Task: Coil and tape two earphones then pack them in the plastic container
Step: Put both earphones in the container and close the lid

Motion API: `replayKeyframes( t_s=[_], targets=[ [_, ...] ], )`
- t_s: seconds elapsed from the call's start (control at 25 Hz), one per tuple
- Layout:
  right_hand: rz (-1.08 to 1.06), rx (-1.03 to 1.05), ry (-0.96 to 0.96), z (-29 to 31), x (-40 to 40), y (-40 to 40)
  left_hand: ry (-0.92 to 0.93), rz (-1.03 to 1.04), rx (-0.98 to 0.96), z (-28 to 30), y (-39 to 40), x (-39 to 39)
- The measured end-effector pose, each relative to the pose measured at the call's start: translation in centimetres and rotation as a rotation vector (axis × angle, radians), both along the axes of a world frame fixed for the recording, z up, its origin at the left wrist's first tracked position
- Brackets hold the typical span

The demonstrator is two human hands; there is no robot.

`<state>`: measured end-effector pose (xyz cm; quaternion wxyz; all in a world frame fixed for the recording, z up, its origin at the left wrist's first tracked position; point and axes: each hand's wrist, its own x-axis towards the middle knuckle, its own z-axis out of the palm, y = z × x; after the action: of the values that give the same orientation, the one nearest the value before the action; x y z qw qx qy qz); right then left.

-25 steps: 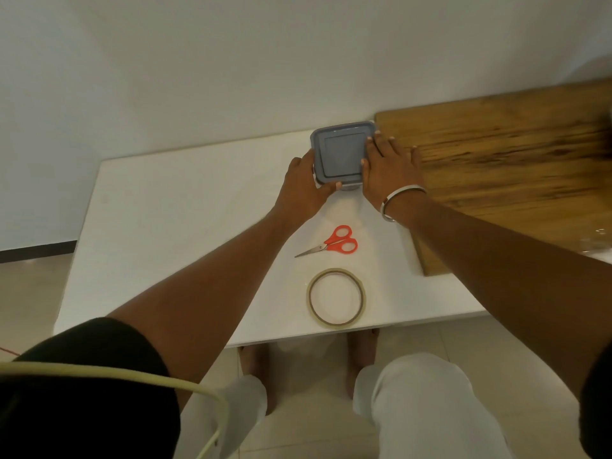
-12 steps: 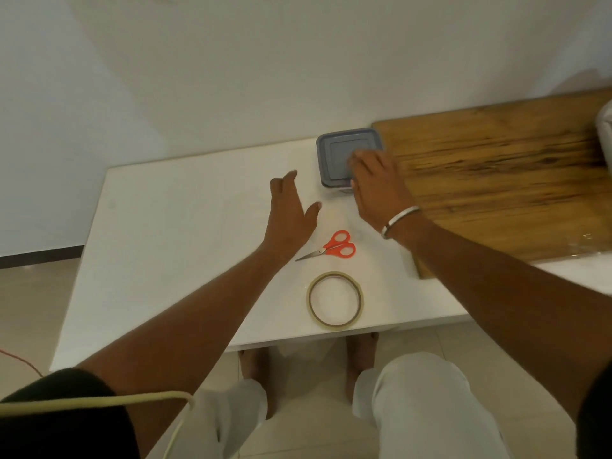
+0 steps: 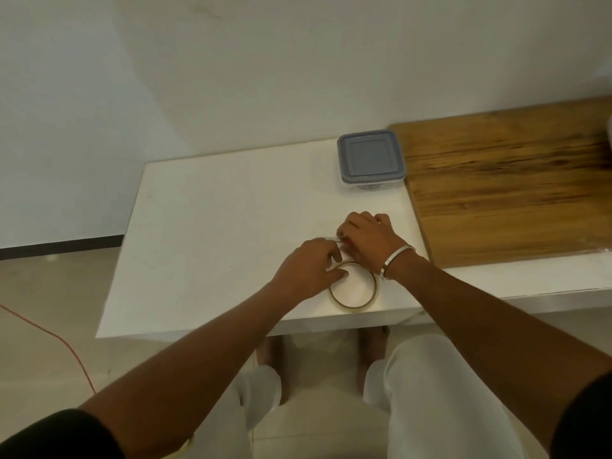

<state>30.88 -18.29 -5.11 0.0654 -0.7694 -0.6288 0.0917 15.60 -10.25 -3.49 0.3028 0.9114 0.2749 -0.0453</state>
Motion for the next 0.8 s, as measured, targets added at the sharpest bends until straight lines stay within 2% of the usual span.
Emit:
replayKeyframes(
  t_s=[0.28,0.6,0.8],
  targets=[
    [-0.213,0.021,-0.101,-0.4,1.1,-0.5,0.000,0.005,0.172,0.4,-0.8,2.1],
    [-0.427,0.009,-0.087,-0.4,2.8,-1.5,-0.020,0.078,0.256,0.7,1.3,5.1],
    [-0.466,0.006,-0.100,-0.8,3.0,-1.8,-0.023,0.099,0.283,0.2,1.6,6.3]
  ],
)
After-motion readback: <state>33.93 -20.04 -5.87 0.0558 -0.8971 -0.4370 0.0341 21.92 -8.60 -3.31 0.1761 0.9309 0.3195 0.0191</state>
